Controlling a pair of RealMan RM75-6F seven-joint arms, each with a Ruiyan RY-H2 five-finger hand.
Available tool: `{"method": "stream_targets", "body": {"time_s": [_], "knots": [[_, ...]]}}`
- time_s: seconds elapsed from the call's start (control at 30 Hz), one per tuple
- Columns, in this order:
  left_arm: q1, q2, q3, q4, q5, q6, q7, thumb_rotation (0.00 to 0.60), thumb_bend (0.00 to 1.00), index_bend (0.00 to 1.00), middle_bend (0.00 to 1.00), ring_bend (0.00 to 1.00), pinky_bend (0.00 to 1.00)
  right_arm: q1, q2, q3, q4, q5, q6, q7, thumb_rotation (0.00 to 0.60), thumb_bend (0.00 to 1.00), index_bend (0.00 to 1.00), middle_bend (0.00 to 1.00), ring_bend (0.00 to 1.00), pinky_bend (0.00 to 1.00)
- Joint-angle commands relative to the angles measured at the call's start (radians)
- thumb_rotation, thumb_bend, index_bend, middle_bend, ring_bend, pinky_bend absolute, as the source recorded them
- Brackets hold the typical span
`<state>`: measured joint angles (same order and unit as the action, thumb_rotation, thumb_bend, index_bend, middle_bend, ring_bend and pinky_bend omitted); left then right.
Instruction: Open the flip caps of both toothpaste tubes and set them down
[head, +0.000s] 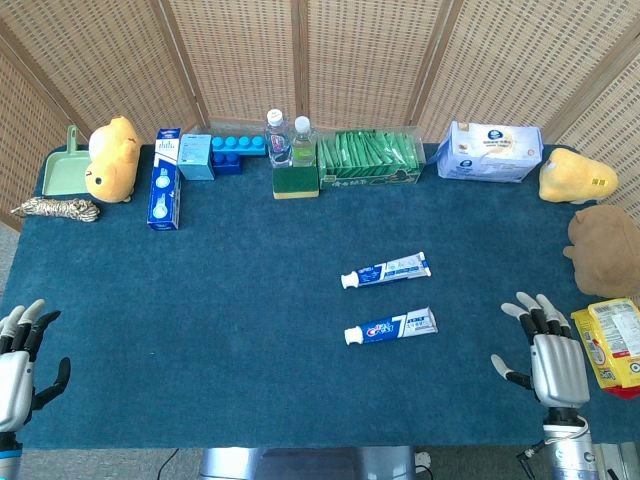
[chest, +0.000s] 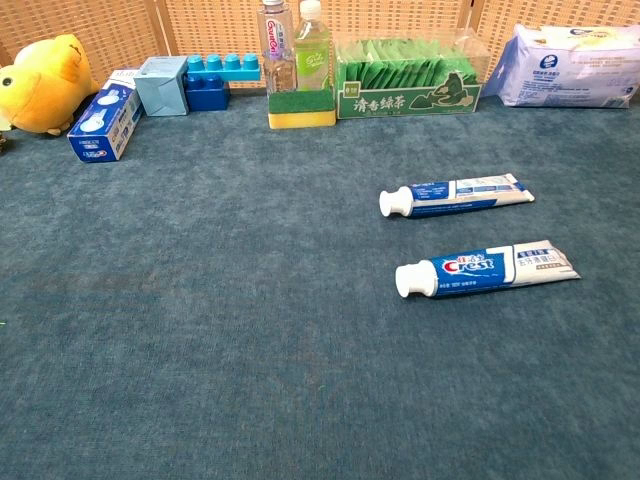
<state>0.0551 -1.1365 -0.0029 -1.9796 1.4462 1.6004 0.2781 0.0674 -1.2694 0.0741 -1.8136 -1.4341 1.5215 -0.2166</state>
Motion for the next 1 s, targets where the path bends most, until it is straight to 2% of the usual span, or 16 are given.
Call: {"method": "stream_targets", "body": {"time_s": [0.03,0.43,0.7,0.9,1.0], "knots": [[-0.003,0.001,0.000,-0.002,-0.004,-0.009,-0.007,0.600,0.42,0.16,0.08,0.02,0.05,0.001,0.003,0.001,-0.002,0.001,-0.004,0.004,0.600,0.21,0.25,0.17,0.07,0.15],[0.006,0.022,-0.002,-0.012,0.025,0.013,-0.020,0.600,0.42,0.15,0.08,0.02,0.05,-0.004,0.018,-0.007,-0.001,-0.019,-0.012,0.049,0.600,0.22,0.24,0.17,0.07,0.16],[-0.011,0.078,-0.012,-0.028,0.029,-0.014,-0.078,0.600,0.42,0.15,0.08,0.02,0.06,0.040,0.102,-0.017,-0.031,-0.047,-0.103,0.125,0.600,0.23,0.23,0.18,0.07,0.18],[-0.037,0.087,-0.029,-0.043,0.019,-0.047,-0.110,0.600,0.42,0.15,0.08,0.02,0.06,0.103,0.098,-0.005,-0.049,-0.049,-0.194,0.123,0.600,0.22,0.23,0.18,0.07,0.18],[-0.060,0.089,-0.043,-0.046,0.013,-0.071,-0.107,0.600,0.42,0.15,0.08,0.02,0.06,0.157,0.088,0.008,-0.060,-0.028,-0.274,0.090,0.600,0.22,0.23,0.18,0.07,0.18]]}}
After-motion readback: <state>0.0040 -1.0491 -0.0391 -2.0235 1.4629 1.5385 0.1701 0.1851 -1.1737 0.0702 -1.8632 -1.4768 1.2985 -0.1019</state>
